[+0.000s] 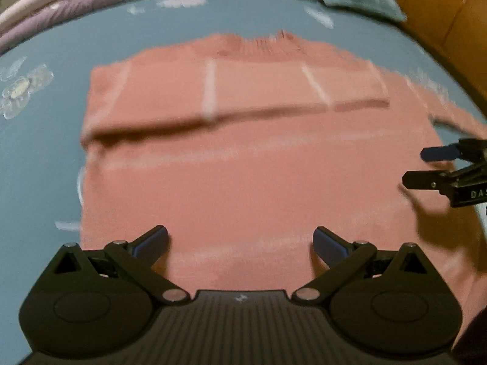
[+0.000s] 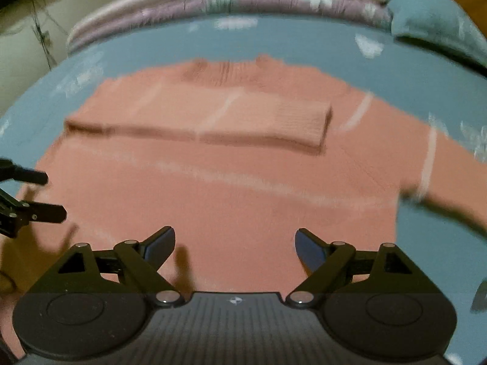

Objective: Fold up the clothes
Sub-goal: 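Withdraw the open right tool from the folded sleeve, then move the open right tool along the unfolded sleeve to its cuff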

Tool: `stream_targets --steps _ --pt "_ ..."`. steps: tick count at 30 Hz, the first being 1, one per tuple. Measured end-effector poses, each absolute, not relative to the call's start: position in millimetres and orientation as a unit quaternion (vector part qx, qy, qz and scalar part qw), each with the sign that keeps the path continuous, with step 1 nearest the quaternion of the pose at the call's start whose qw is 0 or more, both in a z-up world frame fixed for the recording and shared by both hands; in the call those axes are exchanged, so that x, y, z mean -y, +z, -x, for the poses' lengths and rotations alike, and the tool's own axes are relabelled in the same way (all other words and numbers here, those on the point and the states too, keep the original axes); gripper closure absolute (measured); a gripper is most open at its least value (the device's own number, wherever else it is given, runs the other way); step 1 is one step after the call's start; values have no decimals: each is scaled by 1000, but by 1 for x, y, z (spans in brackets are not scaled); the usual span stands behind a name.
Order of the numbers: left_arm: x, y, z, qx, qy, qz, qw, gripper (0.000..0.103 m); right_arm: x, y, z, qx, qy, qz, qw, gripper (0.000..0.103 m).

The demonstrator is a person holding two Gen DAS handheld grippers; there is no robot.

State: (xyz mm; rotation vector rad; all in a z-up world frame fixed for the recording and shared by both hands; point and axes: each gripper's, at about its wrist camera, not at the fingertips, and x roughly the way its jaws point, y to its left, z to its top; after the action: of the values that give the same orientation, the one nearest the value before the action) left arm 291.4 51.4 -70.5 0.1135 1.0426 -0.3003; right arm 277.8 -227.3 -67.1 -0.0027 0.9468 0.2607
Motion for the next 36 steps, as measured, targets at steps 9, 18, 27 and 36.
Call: stream_targets --steps 9,18,27,36 --pt "-60 -70 -228 -519 -103 -69 846 1 241 -75 -231 -439 180 86 876 0" --pt "-29 -52 -216 -514 -98 -57 850 1 279 -70 -187 -445 270 134 843 0" --pt "52 -37 -247 -474 -188 -62 858 1 296 -54 -191 -418 257 58 869 0" --pt "74 -40 -242 -471 -197 -58 858 1 420 -52 -200 -404 97 -94 905 0"
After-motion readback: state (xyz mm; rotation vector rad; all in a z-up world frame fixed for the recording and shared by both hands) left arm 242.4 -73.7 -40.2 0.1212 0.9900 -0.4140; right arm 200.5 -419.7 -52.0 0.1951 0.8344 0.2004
